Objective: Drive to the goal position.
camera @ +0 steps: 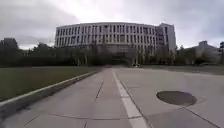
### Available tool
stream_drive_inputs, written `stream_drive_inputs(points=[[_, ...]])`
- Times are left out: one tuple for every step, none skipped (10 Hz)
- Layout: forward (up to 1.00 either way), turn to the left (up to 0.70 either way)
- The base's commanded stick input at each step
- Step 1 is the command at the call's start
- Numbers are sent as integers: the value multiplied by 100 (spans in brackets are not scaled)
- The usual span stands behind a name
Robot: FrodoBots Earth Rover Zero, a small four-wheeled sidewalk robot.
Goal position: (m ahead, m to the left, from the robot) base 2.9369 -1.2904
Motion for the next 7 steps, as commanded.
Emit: stream_drive_inputs(points=[[70, 3], [70, 0], [70, 0], [70, 0], [70, 0], [70, 0], [70, 0]])
